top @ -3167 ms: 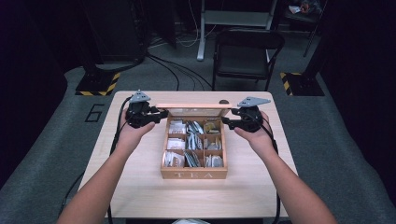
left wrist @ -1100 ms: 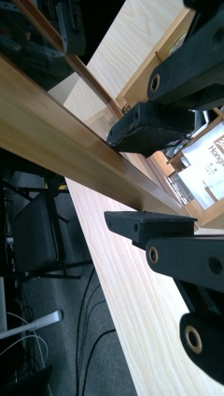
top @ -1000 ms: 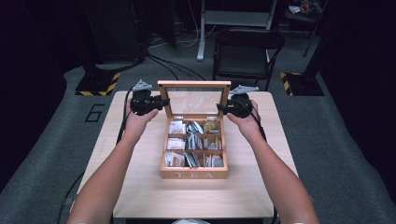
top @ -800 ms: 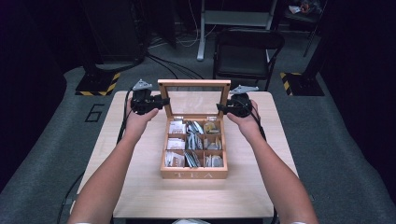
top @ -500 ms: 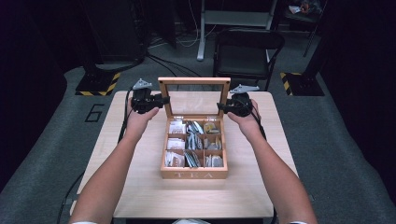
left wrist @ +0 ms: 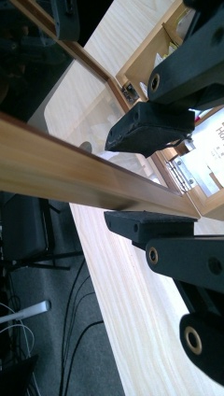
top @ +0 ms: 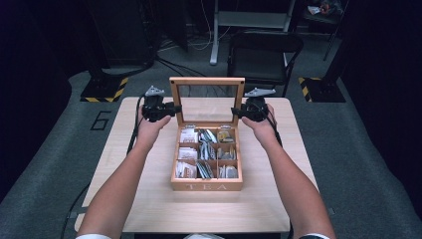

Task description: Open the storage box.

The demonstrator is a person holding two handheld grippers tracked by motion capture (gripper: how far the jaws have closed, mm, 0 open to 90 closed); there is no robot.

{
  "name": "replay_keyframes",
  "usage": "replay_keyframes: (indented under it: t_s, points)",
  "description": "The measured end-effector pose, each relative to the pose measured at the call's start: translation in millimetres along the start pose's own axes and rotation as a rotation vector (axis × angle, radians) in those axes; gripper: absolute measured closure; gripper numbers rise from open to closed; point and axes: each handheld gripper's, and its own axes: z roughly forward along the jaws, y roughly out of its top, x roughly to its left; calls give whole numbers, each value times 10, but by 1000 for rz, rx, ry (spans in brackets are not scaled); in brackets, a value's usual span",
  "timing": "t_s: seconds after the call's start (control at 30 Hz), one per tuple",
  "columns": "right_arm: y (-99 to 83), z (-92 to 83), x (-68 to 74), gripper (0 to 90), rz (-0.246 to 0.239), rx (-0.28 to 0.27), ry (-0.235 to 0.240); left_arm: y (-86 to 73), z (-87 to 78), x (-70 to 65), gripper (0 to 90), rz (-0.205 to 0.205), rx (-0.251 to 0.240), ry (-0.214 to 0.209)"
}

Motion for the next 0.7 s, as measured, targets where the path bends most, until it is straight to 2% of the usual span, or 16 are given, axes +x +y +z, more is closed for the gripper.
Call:
replay_keyframes:
  t_s: [0.23,0.43,0.5,0.7]
  points:
    - [19,32,-40,612,16,2,3,-2,-42,-23,595,-5,17,-4]
    - [21,85,-86,617,30,-12,-5,-7,-66,-33,598,9,25,-16]
    - [23,91,-89,618,33,-13,-5,-26,-69,-29,598,2,18,-22]
    - [41,147,-127,619,70,-7,-6,-115,-49,64,592,-26,37,-21]
